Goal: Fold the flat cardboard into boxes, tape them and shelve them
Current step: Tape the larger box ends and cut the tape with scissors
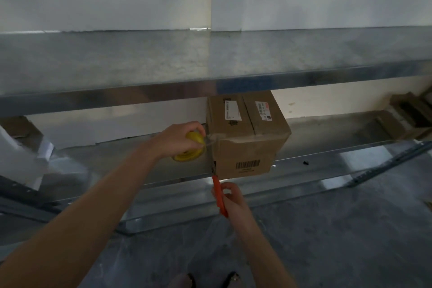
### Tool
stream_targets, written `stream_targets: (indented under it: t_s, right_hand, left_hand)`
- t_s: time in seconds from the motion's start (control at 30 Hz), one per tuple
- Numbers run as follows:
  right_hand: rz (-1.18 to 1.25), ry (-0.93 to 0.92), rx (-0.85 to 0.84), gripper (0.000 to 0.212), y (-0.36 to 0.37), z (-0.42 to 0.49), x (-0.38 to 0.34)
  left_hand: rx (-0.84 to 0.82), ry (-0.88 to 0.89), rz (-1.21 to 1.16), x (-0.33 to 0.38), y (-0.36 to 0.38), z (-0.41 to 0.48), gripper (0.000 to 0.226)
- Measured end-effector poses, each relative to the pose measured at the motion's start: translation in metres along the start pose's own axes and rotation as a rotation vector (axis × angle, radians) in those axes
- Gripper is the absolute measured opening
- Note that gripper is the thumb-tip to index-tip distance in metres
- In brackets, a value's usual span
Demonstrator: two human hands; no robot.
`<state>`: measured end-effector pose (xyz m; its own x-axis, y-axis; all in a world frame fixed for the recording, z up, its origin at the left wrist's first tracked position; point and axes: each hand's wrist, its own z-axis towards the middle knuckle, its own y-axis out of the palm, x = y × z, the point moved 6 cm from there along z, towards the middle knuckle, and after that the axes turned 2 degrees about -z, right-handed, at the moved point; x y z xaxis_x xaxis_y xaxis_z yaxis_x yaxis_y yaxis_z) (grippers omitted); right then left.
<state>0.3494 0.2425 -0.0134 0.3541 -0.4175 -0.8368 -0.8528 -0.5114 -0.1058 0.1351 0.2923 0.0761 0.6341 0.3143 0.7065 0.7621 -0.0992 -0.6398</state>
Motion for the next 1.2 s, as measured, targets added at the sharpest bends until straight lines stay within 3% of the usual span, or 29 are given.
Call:
stream_targets:
  t_s: [0.1,0.73,1.07,1.2]
  right_hand:
    - [0.029,0.018,0.007,0.026,0.001,0.005,-0.001]
    - [0.194,-0.009,0.071,0.011,-0.004,0.016,-0.003]
    - [-0.192,-0.079,0.107,0.032,-0.022,0.028,0.01]
    - [-0.426,-0.185,0.244,0.049,-0.055,0.013,0.021]
  left_hand:
    - [-0.014,-0.001,-0.001,0.001,0.001,0.002,0.027]
    - [-0.027,0.0,-0.047,0.001,0.005,0.0,0.024]
    - [0.006,0.017,-0.026,0.006,-0.002,0.0,0.025]
    - [0.017,0.019,-0.011,0.003,-0.003,0.002,0.025]
